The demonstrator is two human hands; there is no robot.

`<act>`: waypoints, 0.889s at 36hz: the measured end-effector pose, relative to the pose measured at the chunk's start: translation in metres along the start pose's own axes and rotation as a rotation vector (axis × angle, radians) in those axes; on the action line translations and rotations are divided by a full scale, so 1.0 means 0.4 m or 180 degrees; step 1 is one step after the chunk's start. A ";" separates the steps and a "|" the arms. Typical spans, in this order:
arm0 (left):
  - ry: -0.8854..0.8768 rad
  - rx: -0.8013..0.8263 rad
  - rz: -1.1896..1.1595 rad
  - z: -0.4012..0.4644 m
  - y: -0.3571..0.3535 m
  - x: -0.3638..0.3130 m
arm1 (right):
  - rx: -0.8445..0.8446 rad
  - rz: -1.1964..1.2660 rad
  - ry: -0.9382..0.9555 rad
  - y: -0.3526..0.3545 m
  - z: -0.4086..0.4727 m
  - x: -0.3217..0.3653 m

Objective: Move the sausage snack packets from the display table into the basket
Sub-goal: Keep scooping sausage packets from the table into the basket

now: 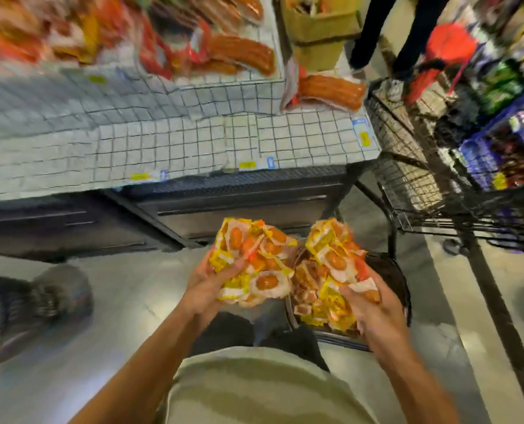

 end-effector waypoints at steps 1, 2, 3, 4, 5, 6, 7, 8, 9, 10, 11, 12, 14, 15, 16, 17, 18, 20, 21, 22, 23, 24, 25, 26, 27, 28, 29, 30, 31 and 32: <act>-0.0028 -0.0090 -0.0061 -0.011 0.037 -0.015 | 0.0085 -0.0045 0.0013 -0.027 -0.014 0.007; -0.0047 -0.0184 -0.0138 -0.019 0.074 -0.029 | 0.0179 -0.0064 0.0010 -0.056 -0.027 0.013; -0.0066 -0.0274 -0.0216 -0.027 0.114 -0.043 | 0.0272 -0.0072 0.0024 -0.090 -0.041 0.018; -0.0093 -0.0358 -0.0297 -0.034 0.153 -0.059 | 0.0338 -0.0093 0.0059 -0.125 -0.056 0.021; -0.0131 -0.0425 -0.0388 -0.041 0.191 -0.076 | 0.0388 -0.0125 0.0110 -0.163 -0.072 0.023; -0.0175 -0.0471 -0.0487 -0.049 0.231 -0.092 | 0.0435 -0.0155 0.0151 -0.206 -0.091 0.026; -0.0237 -0.0493 -0.0584 -0.057 0.273 -0.108 | 0.0487 -0.0178 0.0180 -0.252 -0.112 0.026; -0.0328 -0.0508 -0.0666 -0.064 0.317 -0.123 | 0.0534 -0.0193 0.0198 -0.298 -0.135 0.026; -0.0436 -0.0539 -0.0724 -0.069 0.362 -0.137 | 0.0590 -0.0216 0.0225 -0.345 -0.160 0.026; -0.0535 -0.0588 -0.0758 -0.073 0.411 -0.151 | 0.0651 -0.0279 0.0259 -0.393 -0.187 0.025; -0.0610 -0.0650 -0.0788 -0.076 0.462 -0.164 | 0.0721 -0.0370 0.0296 -0.442 -0.213 0.023; -0.0668 -0.0726 -0.0838 -0.078 0.515 -0.176 | 0.0799 -0.0441 0.0311 -0.492 -0.240 0.021; -0.0735 -0.0913 -0.0972 -0.084 0.615 -0.201 | 0.0981 -0.0505 0.0326 -0.589 -0.288 0.015; -0.0747 -0.1007 -0.1020 -0.088 0.664 -0.211 | 0.1044 -0.0532 0.0340 -0.637 -0.311 0.010; -0.0760 -0.1110 -0.1058 -0.092 0.711 -0.221 | 0.1108 -0.0559 0.0336 -0.683 -0.334 0.004; -0.0782 -0.1213 -0.1100 -0.095 0.758 -0.228 | 0.1193 -0.0581 0.0313 -0.729 -0.358 -0.002; -0.0806 -0.1309 -0.1158 -0.096 0.803 -0.236 | 0.1274 -0.0598 0.0282 -0.774 -0.382 -0.007; -0.0838 -0.1481 -0.1288 -0.099 0.886 -0.253 | 0.1409 -0.0598 0.0248 -0.857 -0.423 -0.015; -0.0853 -0.1537 -0.1330 -0.101 0.924 -0.261 | 0.1506 -0.0603 0.0241 -0.896 -0.444 -0.018; -0.0872 -0.1560 -0.1353 -0.105 0.960 -0.269 | 0.1596 -0.0634 0.0234 -0.932 -0.463 -0.019; -0.0892 -0.1565 -0.1378 -0.109 0.993 -0.277 | 0.1669 -0.0671 0.0230 -0.966 -0.482 -0.021; -0.0913 -0.1574 -0.1419 -0.112 1.024 -0.285 | 0.1718 -0.0697 0.0217 -0.998 -0.498 -0.021; -0.0932 -0.1602 -0.1481 -0.115 1.053 -0.292 | 0.1763 -0.0703 0.0196 -1.029 -0.512 -0.020; -0.0939 -0.1648 -0.1558 -0.116 1.080 -0.299 | 0.1816 -0.0697 0.0171 -1.059 -0.526 -0.018; -0.0944 -0.1694 -0.1633 -0.116 1.104 -0.305 | 0.1875 -0.0701 0.0156 -1.088 -0.538 -0.016; -0.0954 -0.1740 -0.1697 -0.115 1.127 -0.311 | 0.1921 -0.0733 0.0159 -1.116 -0.550 -0.012; -0.0973 -0.1780 -0.1754 -0.112 1.146 -0.318 | 0.1955 -0.0784 0.0184 -1.144 -0.561 -0.008; -0.0996 -0.1819 -0.1807 -0.109 1.164 -0.326 | 0.1976 -0.0840 0.0220 -1.172 -0.570 -0.001; -0.1014 -0.1857 -0.1858 -0.105 1.181 -0.335 | 0.2003 -0.0890 0.0256 -1.201 -0.578 0.004; -0.1022 -0.1897 -0.1901 -0.099 1.197 -0.346 | 0.2037 -0.0936 0.0286 -1.231 -0.584 0.009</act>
Point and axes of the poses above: each hand's wrist, its own z-axis towards the middle knuckle, its own y-axis out of the back of the hand, x = y × z, the point moved 3 cm from there along z, towards the middle knuckle, and after that the axes turned 14 degrees about -x, right-handed, at the moved point
